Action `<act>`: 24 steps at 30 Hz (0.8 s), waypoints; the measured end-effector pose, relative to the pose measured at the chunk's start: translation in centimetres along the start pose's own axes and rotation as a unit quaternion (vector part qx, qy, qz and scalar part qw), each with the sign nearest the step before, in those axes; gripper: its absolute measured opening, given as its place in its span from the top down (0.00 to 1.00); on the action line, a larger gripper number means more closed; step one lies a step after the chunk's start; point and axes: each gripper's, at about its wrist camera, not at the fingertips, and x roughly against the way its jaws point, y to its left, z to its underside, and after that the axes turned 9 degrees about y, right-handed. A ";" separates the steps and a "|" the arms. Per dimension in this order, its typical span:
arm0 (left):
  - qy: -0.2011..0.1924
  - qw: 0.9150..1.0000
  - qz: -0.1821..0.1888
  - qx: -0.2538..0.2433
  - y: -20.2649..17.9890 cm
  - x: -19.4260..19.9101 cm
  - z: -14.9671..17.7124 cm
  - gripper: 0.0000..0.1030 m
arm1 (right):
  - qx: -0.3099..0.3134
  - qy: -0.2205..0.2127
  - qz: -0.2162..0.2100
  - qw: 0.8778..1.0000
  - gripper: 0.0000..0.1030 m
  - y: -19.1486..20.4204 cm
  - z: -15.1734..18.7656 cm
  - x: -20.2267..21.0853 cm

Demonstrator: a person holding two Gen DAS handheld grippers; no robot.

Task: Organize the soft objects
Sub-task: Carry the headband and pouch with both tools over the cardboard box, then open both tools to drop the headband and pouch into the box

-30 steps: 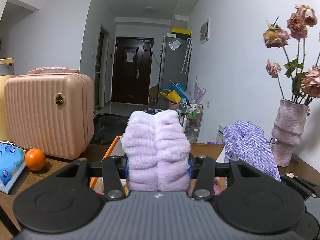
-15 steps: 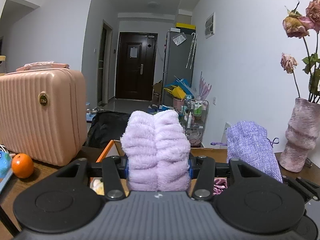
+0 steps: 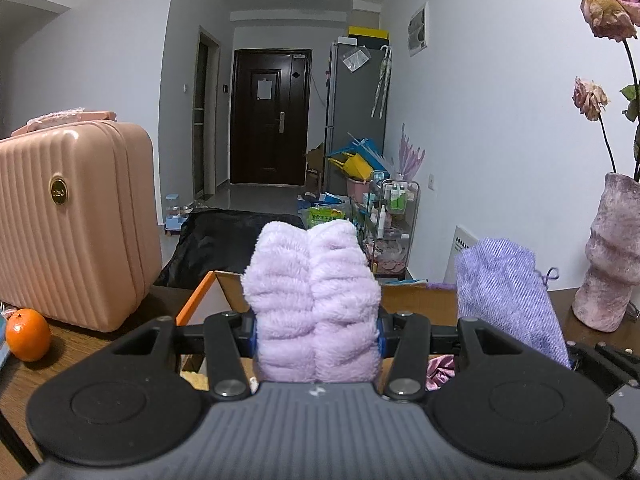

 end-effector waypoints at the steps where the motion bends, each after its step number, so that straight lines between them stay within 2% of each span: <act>1: -0.001 1.000 0.001 -0.001 0.0 0.0 0.0 0.53 | 0.001 0.005 0.000 1.000 0.74 0.0 0.0 -0.1; 5: 0.001 1.000 -0.008 -0.006 -0.2 -0.2 0.0 0.51 | 0.000 0.012 -0.001 1.000 0.70 -0.2 0.2 -0.3; 8: 0.007 1.000 -0.005 0.004 0.1 -0.3 -0.2 0.43 | 0.001 0.015 0.003 1.000 0.64 -0.3 0.4 -0.3; 9: 0.006 1.000 -0.006 0.007 0.1 -0.3 -0.3 0.36 | 0.002 0.017 0.003 1.000 0.59 -0.4 0.4 -0.4; 11: -0.001 1.000 -0.014 0.008 0.2 -0.1 -0.2 0.25 | 0.002 0.016 0.006 1.000 0.47 -0.4 0.5 -0.4; 13: -0.005 1.000 -0.015 0.010 0.2 0.0 -0.2 0.12 | 0.000 0.014 0.005 1.000 0.22 -0.4 0.7 -0.3; 15: -0.009 1.000 -0.019 0.013 0.3 0.2 -0.1 0.03 | -0.001 0.008 0.008 1.000 0.08 -0.4 0.8 -0.1; 16: -0.013 1.000 -0.022 0.014 0.4 0.2 -0.1 0.01 | -0.001 0.005 0.011 1.000 0.05 -0.5 0.8 0.0; 19: -0.012 1.000 -0.024 0.017 0.4 0.2 0.0 0.00 | -0.002 0.003 0.017 1.000 0.00 -0.4 1.1 0.1; 24: -0.001 0.999 -0.023 0.023 0.8 -0.3 -0.1 0.00 | -0.007 0.005 0.020 1.000 0.00 -0.5 1.1 0.0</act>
